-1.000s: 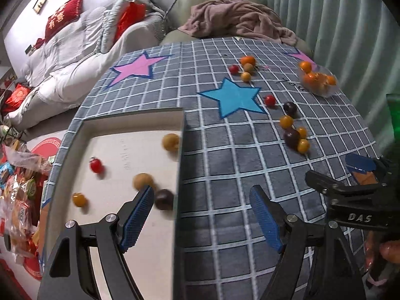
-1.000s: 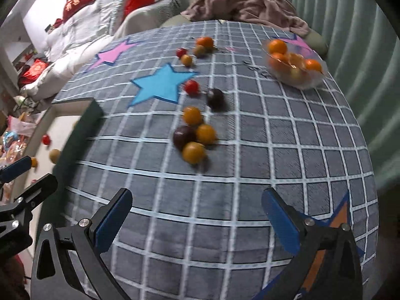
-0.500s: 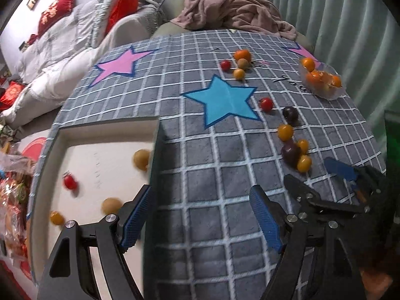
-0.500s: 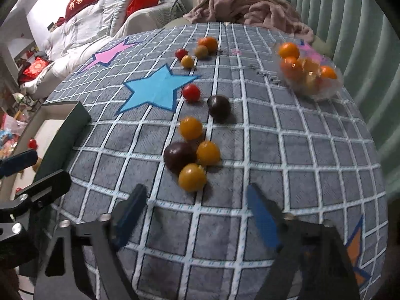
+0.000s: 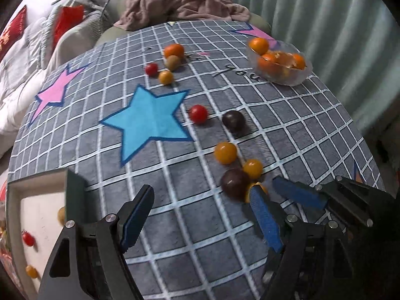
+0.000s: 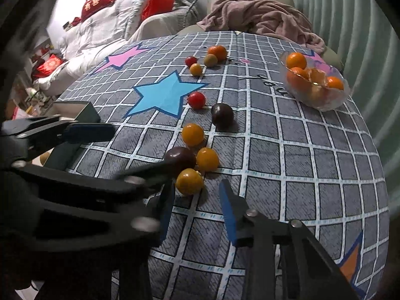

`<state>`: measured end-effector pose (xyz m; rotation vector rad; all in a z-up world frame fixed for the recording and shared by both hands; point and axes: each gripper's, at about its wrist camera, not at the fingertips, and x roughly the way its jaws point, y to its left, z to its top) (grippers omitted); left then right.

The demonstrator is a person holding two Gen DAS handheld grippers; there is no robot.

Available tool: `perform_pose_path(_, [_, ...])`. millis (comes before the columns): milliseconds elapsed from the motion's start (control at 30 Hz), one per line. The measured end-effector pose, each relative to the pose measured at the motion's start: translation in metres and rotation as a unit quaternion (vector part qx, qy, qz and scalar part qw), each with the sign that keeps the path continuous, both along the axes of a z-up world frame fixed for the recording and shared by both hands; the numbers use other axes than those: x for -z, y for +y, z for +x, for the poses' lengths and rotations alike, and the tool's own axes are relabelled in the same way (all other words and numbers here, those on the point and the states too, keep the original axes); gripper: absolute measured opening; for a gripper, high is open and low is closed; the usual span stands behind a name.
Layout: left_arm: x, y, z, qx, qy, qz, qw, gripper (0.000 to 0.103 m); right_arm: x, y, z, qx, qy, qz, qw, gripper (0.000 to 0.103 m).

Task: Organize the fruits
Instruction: 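Move both open tools back toward the tomatoes on the tablecloth, then grasp a dark purple tomato with the left tool while the right tool grasps a yellow tomato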

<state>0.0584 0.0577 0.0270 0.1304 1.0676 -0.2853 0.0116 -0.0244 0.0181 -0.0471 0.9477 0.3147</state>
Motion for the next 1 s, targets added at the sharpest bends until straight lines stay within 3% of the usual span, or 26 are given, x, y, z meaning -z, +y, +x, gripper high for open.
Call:
perform_pose_path(133, [0.001, -0.005, 0.007, 0.004, 0.002, -0.021, 0.9998, 0.08, 0.002, 0.004, 0.001, -0.013, -0.002, 0.003, 1.0, 0.038])
perform_pose_path(167, [0.001, -0.005, 0.007, 0.001, 0.003, -0.023, 0.9997, 0.079, 0.002, 0.004, 0.001, -0.01, -0.003, -0.001, 1.0, 0.036])
perform_pose_path(200, [0.0, -0.004, 0.008, -0.002, 0.002, -0.023, 0.9997, 0.079, 0.003, 0.002, 0.001, -0.006, -0.003, -0.002, 1.0, 0.026])
perform_pose_path(267, [0.0, 0.0, 0.009, 0.003, 0.01, -0.048, 0.9988, 0.063, 0.003, -0.005, 0.001, -0.005, 0.003, 0.019, 1.0, 0.021])
perform_pose_path(333, [0.0, 0.002, 0.009, 0.003, 0.019, -0.069, 0.9975, 0.054, 0.002, -0.01, -0.002, -0.004, 0.008, 0.032, 0.999, 0.016])
perform_pose_path(400, [-0.001, 0.0, 0.007, 0.007, 0.013, -0.068, 0.9976, 0.044, 0.0, -0.012, -0.006, -0.006, 0.006, 0.029, 1.0, 0.008])
perform_pose_path(433, [-0.002, -0.002, 0.006, 0.015, 0.013, -0.072, 0.9972, 0.035, -0.001, -0.013, -0.01, -0.006, 0.005, 0.031, 0.999, 0.008])
perform_pose_path(500, [-0.003, -0.008, 0.004, 0.019, 0.007, -0.063, 0.9978, 0.031, -0.003, -0.017, -0.015, -0.005, 0.006, 0.034, 0.999, 0.008])
perform_pose_path(633, [-0.005, -0.015, 0.0, 0.011, -0.014, -0.031, 0.9993, 0.031, -0.006, -0.03, -0.021, 0.007, 0.011, 0.048, 0.999, 0.008])
perform_pose_path(733, [-0.006, -0.011, 0.001, 0.007, -0.016, -0.036, 0.9992, 0.032, -0.005, -0.044, -0.019, 0.023, 0.025, 0.071, 0.997, 0.009])
perform_pose_path(767, [-0.005, -0.009, 0.001, 0.008, -0.01, -0.039, 0.9992, 0.046, -0.005, -0.046, -0.018, 0.026, 0.026, 0.073, 0.997, 0.01])
perform_pose_path(833, [-0.006, -0.004, 0.0, -0.003, -0.018, -0.034, 0.9993, 0.078, -0.004, -0.049, -0.016, 0.027, 0.029, 0.067, 0.997, 0.024])
perform_pose_path(933, [-0.006, 0.003, -0.001, -0.007, -0.02, -0.046, 0.9987, 0.078, -0.004, -0.05, -0.014, 0.027, 0.026, 0.061, 0.997, 0.046])
perform_pose_path(1000, [-0.004, 0.003, -0.001, -0.005, -0.018, -0.04, 0.999, 0.078, -0.003, -0.051, -0.011, 0.028, 0.028, 0.059, 0.997, 0.046])
